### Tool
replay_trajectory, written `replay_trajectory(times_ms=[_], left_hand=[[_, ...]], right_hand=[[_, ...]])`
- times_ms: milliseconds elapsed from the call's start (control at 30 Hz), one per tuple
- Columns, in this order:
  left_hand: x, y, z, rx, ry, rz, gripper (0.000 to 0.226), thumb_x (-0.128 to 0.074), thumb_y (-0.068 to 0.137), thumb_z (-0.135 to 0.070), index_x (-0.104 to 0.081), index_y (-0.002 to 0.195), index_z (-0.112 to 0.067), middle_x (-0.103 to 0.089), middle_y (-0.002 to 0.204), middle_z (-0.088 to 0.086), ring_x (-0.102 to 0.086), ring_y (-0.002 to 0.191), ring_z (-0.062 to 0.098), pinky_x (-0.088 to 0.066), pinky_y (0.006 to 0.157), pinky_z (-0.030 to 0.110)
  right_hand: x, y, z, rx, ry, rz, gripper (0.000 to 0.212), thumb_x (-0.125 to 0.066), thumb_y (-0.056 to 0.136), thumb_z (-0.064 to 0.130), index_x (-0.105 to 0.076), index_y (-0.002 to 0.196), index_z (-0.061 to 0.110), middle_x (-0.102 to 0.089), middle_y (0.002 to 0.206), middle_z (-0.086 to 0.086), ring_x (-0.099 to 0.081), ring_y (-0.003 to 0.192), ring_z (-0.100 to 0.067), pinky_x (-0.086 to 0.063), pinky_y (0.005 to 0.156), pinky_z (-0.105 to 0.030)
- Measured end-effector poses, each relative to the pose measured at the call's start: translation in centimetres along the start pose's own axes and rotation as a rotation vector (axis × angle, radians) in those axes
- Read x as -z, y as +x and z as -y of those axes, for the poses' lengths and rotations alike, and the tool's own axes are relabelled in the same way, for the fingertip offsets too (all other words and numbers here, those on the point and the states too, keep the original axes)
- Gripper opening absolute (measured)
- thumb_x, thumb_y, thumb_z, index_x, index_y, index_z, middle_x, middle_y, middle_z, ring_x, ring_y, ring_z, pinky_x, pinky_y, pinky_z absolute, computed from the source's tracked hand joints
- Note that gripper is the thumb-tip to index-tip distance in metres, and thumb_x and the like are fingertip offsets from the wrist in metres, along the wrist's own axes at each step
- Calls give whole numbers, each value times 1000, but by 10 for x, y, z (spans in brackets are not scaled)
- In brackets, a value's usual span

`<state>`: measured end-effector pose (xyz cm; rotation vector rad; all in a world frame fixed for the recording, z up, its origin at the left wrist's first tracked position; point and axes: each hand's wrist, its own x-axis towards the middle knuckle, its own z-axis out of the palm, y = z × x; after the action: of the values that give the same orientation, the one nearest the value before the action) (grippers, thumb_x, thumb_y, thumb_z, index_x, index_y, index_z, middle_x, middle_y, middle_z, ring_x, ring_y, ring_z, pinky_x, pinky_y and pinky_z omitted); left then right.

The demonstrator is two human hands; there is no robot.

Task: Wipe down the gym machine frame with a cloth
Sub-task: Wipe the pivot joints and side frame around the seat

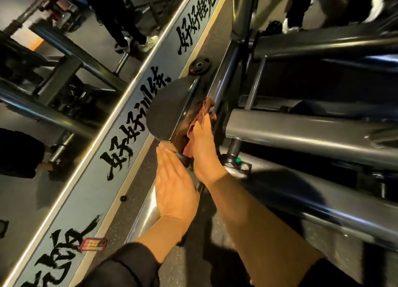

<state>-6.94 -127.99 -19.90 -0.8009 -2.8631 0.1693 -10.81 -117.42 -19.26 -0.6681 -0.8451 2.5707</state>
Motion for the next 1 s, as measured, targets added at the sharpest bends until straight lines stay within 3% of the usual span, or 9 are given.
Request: replay_trajectory(times_ms=[167,267,367,433,500,600,833,933,1000], left_hand=[[19,-12,-10,77,-645,-136,78,-57,88,-3,-15,153,-7,-21,158,19,-24,145,31,-33,114,50],[33,-37,-50,254,-1073,-200,69,-50,86,-31,-31,147,-5,-37,148,18,-36,136,29,-26,115,39],[50,-36,-103,547,-1675,219,54,-53,96,-35,-39,142,-10,-50,138,15,-52,122,26,-42,102,37],[68,-31,-134,621,-2023,635,44,-47,100,-29,-49,137,-5,-58,131,19,-58,115,27,-47,95,36],[85,-33,-154,438,-2027,807,30,-48,99,-22,-60,124,-10,-68,117,13,-65,105,23,-51,89,34],[97,-43,-185,198,-1840,793,21,-51,98,-9,-64,113,-15,-71,107,11,-68,99,22,-54,86,36],[112,-55,-259,95,-1672,826,25,-55,92,1,-66,99,-20,-70,94,8,-67,90,25,-51,70,32],[117,-34,-290,155,-1689,768,30,-54,87,9,-66,89,-19,-69,92,13,-66,90,30,-54,81,39],[123,-17,-309,140,-1723,659,33,-51,87,10,-64,84,-20,-67,86,9,-64,89,28,-52,85,40]], right_hand=[[17,-65,31,-56,-100,-3,38,-35,101,-1,-62,112,22,-62,123,-20,-61,113,-33,-44,106,-45],[46,-94,54,-50,-40,-171,25,-39,100,0,-59,112,7,-64,104,-19,-64,91,-32,-51,92,-48],[80,-126,86,30,91,-323,27,-40,99,2,-54,122,-3,-61,109,-26,-62,90,-33,-54,84,-40],[98,-154,107,90,96,-355,30,-46,97,6,-57,123,-3,-64,116,-26,-63,103,-37,-49,97,-45],[111,-176,122,143,3,-391,30,-50,96,5,-60,124,2,-66,120,-22,-62,113,-37,-45,103,-47],[128,-199,140,190,-137,-529,28,-50,96,3,-64,119,9,-70,113,-17,-66,108,-34,-49,98,-50],[176,-212,181,96,-660,-811,13,-52,91,21,-64,89,25,-67,101,-12,-67,91,-25,-57,82,-48],[186,-208,216,160,-744,-752,16,-51,93,8,-61,95,21,-64,108,-13,-63,94,-21,-54,76,-31],[192,-205,242,312,-1004,-765,21,-53,95,12,-58,115,15,-56,120,-10,-57,109,-21,-47,91,-29]])
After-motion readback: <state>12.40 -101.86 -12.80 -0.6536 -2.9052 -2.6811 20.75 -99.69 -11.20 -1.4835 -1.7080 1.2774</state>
